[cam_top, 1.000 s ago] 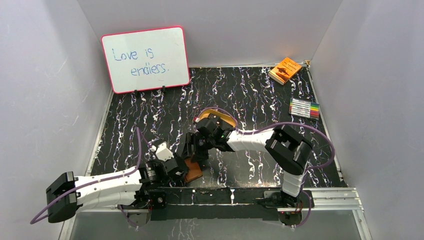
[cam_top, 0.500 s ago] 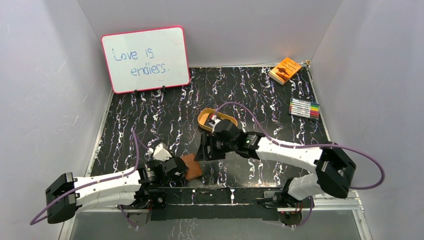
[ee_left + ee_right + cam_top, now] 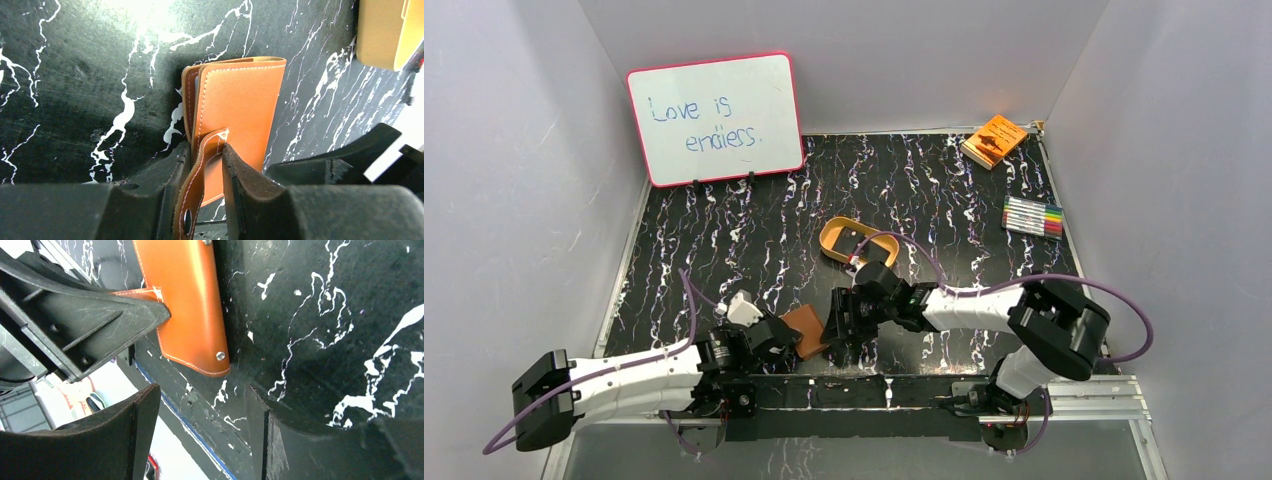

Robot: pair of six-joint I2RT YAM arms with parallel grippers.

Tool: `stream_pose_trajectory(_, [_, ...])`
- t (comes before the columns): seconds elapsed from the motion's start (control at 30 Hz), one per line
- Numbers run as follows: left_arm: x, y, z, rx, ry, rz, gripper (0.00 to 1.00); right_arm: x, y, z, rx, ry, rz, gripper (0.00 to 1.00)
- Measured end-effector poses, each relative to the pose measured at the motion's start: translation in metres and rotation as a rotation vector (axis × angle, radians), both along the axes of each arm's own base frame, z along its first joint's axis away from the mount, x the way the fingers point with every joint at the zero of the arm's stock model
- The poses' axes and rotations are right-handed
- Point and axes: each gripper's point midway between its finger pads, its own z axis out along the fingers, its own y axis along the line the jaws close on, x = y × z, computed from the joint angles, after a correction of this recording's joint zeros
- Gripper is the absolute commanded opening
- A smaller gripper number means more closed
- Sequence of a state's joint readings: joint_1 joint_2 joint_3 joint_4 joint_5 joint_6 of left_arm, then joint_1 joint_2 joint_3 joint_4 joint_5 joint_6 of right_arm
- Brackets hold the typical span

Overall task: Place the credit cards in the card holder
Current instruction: Pick up the card holder from the center of the board.

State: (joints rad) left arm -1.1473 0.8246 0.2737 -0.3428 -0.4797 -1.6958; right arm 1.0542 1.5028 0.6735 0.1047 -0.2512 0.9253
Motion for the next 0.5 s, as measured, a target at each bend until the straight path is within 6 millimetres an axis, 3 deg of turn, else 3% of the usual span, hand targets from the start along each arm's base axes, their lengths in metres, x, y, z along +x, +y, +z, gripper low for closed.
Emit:
stream_pose_trajectory(0.2, [-0.002,-0.001,-0.002,-0.081,0.004,0.027,0.09,0.004,0.008,-0.013,0.039,0.054,-0.045,0.71])
stream_pose_trajectory(0.5, [0.0,-0.01,-0.004,-0.158,0.011,0.045,0.09,0.013,0.022,-0.013,0.111,0.067,-0.077,0.69])
